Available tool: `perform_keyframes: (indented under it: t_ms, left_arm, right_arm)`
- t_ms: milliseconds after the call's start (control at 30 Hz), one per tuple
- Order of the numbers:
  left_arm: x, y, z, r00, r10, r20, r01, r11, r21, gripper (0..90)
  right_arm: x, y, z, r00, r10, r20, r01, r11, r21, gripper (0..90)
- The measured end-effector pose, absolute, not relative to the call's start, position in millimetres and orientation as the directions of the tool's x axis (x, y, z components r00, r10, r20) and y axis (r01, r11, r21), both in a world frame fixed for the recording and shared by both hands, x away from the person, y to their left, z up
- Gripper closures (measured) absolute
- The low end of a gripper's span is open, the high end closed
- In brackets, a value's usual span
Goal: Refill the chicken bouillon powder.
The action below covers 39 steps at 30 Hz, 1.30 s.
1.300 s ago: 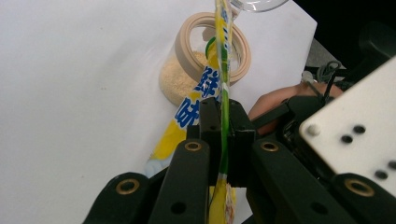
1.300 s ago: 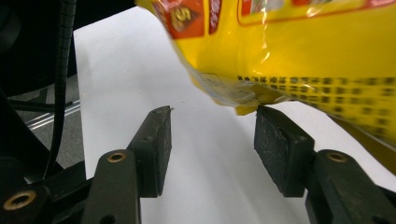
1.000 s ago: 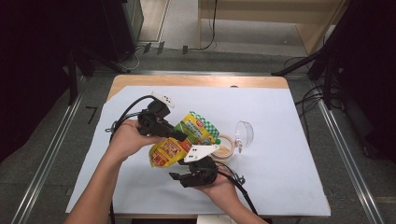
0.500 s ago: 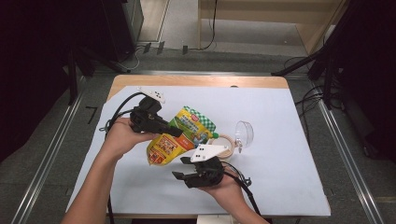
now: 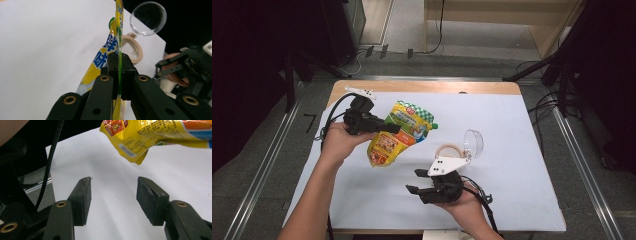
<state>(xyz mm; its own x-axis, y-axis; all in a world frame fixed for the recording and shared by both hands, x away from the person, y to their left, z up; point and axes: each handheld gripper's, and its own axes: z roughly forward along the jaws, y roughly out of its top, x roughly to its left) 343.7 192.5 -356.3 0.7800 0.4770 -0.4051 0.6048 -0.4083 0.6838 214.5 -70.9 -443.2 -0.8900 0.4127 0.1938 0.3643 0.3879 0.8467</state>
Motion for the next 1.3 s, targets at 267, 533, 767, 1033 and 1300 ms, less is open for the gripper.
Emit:
perform_keyframes:
  t_ms: [267,533,767,1033,1300]
  left_arm:
    - [357,193,-373,0.757,0.527,-0.388,0.613,-0.365,0.701,90.0]
    - [366,191,-393,0.741,0.557,-0.375,0.621,-0.355,0.699,90.0]
    - [367,198,-400,0.733,0.558,-0.39,0.627,-0.331,0.705,90.0]
    - [361,205,-399,0.736,0.552,-0.391,0.626,-0.336,0.704,89.8]
    - [354,216,-399,0.736,0.554,-0.39,0.626,-0.335,0.704,89.1]
  right_arm:
    - [217,-74,-446,-0.885,0.423,0.194,0.37,0.386,0.845,46.8]
    - [219,-74,-449,-0.881,0.429,0.197,0.377,0.388,0.841,46.8]
    - [221,-76,-449,-0.878,0.435,0.198,0.38,0.382,0.842,46.8]
    - [223,-78,-448,-0.875,0.442,0.197,0.382,0.381,0.842,46.8]
    - [225,-81,-446,-0.874,0.446,0.195,0.382,0.379,0.843,46.8]
